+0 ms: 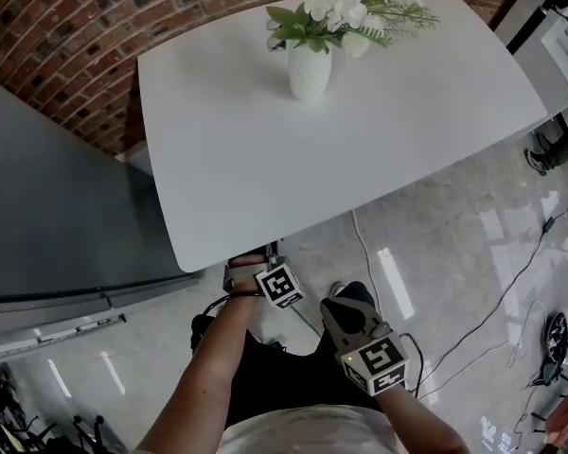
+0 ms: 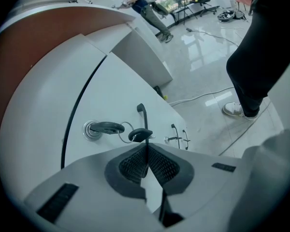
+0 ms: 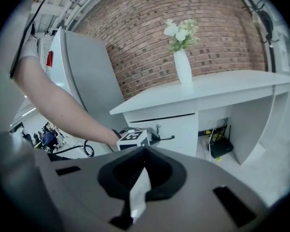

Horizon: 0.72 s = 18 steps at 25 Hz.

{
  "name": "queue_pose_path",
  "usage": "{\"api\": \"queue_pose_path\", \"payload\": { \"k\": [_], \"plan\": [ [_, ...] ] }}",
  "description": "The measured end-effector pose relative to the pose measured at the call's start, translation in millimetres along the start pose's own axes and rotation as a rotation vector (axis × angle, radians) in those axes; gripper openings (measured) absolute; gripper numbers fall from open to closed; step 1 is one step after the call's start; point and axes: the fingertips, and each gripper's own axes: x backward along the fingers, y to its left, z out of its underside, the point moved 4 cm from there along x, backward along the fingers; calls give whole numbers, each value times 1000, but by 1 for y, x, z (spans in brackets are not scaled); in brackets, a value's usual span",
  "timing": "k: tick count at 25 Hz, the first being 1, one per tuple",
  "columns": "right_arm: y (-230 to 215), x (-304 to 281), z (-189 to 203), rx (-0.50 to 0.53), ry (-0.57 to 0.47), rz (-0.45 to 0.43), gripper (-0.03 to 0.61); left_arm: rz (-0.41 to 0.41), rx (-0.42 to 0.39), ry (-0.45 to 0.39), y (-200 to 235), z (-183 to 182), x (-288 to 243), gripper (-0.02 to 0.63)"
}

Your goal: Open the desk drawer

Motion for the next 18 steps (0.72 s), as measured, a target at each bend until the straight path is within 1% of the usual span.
{"api": "queue_pose_path", "payload": {
  "k": [3, 10, 15, 18],
  "plan": [
    [-4, 6, 3, -4, 25, 9, 9, 20, -5, 0, -6, -2, 5, 14],
    [-12, 11, 8, -31, 101, 15, 9, 63, 20, 6, -14, -8, 17, 12],
    [-9, 10, 6, -43, 148, 1, 9, 94, 25, 4, -29, -11, 32, 12],
    [-12, 12, 4, -49, 173, 1, 9, 128, 35, 6, -41, -15, 42, 12]
  ]
}}
